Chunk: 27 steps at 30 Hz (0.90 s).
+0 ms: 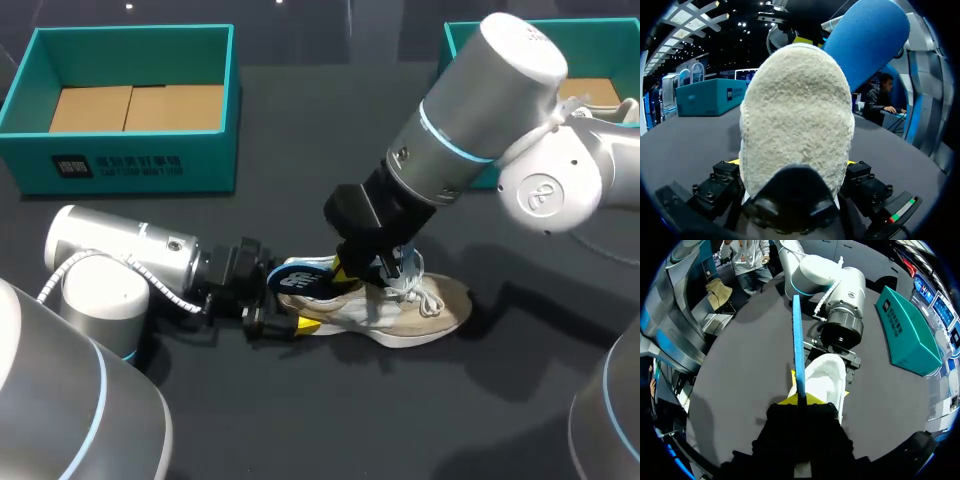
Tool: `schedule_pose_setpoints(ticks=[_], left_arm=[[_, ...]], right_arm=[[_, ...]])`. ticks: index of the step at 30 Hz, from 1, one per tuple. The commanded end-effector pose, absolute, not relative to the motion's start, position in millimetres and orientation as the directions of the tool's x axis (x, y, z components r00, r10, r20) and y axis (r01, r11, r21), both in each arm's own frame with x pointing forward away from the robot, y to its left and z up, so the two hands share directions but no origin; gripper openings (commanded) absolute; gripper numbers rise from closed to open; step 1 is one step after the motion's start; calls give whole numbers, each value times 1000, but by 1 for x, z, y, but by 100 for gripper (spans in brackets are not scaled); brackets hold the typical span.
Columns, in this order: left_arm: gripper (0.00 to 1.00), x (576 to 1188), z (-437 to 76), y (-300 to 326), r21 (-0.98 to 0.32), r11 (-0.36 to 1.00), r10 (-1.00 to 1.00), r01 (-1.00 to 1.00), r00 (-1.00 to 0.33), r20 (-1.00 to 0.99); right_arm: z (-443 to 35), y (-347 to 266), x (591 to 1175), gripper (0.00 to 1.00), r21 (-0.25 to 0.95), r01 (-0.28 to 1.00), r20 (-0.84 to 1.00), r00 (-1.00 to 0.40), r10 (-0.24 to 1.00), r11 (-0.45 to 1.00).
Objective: Take the shoe out of the shoebox, open the shoe tongue, remove and reinsert the insole, then place the shoe into the shoebox
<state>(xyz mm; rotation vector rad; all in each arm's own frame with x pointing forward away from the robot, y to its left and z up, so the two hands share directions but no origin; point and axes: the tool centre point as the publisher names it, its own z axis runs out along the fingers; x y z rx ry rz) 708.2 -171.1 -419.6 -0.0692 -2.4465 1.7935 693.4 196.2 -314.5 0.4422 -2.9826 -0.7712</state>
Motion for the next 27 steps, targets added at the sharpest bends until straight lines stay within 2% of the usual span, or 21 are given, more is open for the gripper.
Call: schedule_pose_setpoints(ticks=[1,2,3,6,8,11,16,19,23,27], left_arm=[[0,709,-423,-170,-953,302,100,-27,-993,60],[0,709,-423,-170,-953,302,100,-27,-993,60],[0,709,-423,-170,-953,302,100,-27,-993,60],[0,709,-423,-170,-953,302,100,-27,-993,60],[0,709,-423,-170,-953,302,100,-27,-993,60],[0,709,-423,-170,-953,302,100,-27,-993,60],[0,709,-423,-170,-953,302,100,-27,-993,60],[0,709,-423,-170,-953,302,100,-27,-993,60],[0,709,-423,-170,-953,302,100,-27,-993,60],[0,709,-423,-170,-953,302,100,-27,-993,60]], right_arm=[[-314,216,699,0,440,-260,-22,-960,-279,859],[-314,217,699,20,435,-249,-13,-963,-270,866],[-314,217,700,25,435,-243,-7,-964,-267,867],[-314,217,701,25,448,-220,9,-968,-250,867],[-315,216,703,31,467,-197,23,-972,-234,862],[-316,211,706,35,513,-151,55,-977,-208,845],[-321,205,711,33,582,-50,145,-976,-163,811],[-324,205,714,36,628,-10,198,-965,-172,778],[-326,209,713,37,633,36,252,-954,-162,773],[-325,210,713,45,642,80,279,-951,-135,763]])
